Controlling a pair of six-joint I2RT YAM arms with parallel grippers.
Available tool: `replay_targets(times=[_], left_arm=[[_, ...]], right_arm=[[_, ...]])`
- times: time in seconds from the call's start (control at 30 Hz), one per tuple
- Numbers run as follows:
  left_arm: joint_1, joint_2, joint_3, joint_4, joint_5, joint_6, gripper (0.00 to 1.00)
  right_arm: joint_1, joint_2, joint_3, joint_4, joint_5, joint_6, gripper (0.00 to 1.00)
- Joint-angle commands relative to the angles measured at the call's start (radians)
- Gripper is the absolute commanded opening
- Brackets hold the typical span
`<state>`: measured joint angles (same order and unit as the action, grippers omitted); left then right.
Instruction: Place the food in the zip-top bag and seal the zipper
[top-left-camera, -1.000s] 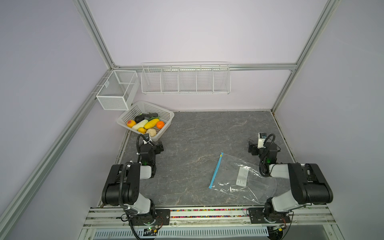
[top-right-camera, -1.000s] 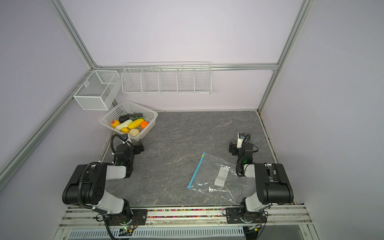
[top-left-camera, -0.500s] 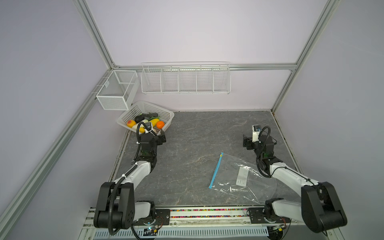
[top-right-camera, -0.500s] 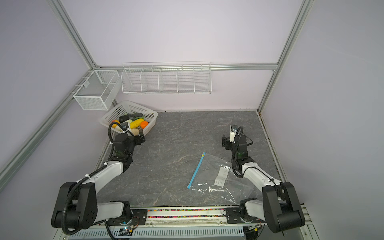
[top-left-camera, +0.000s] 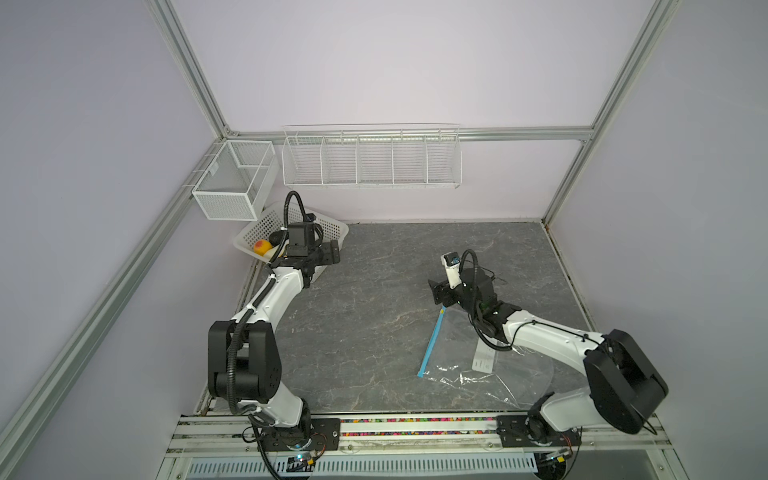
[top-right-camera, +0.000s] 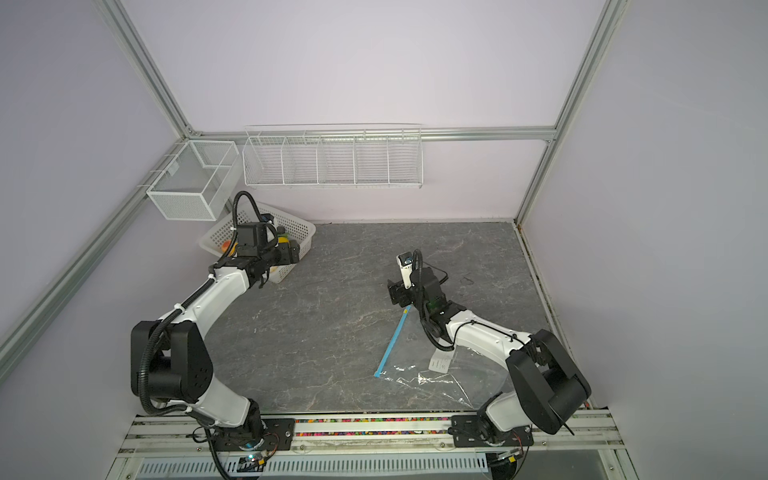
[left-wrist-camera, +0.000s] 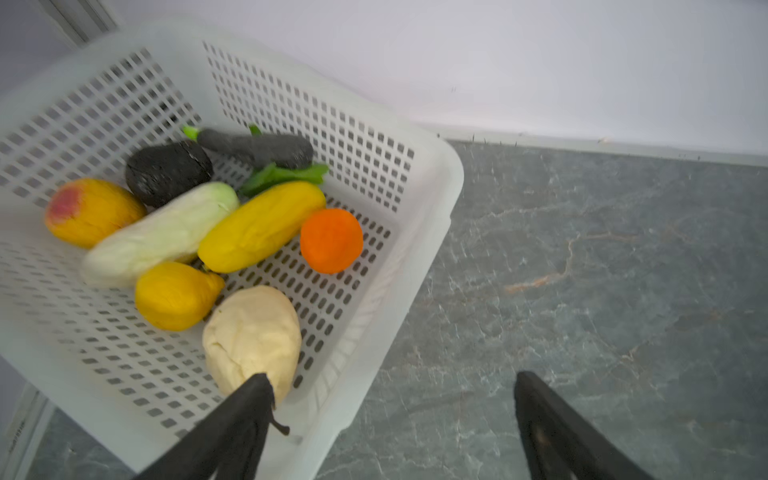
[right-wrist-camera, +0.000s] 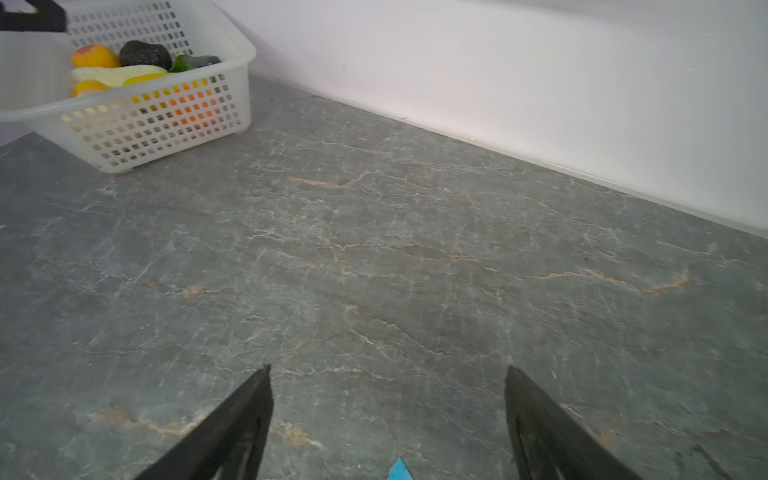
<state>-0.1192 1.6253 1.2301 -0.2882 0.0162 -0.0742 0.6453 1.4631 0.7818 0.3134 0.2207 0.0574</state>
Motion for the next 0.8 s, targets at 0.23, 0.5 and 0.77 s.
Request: replay_targets(times=[0.23, 0.5, 0.77], left_arm=[[-0.003, 0.235, 0.217, -0.167, 0.109, -0.06, 0.88], [-0.004, 0.322, 0.304, -0.193, 0.145, -0.087, 0.85], [-0.029, 0.37, 0.338, -0.223, 0.215, -0.13, 0.72]], right_arm=[[0.063, 0.125, 0.138, -0.109, -0.003, 0.059, 0.88], [0.073, 0.199, 0.203, -0.141, -0.001, 0.055, 0.88], [0.074, 0.211, 0.197, -0.129, -0.014, 0.064, 0.88]])
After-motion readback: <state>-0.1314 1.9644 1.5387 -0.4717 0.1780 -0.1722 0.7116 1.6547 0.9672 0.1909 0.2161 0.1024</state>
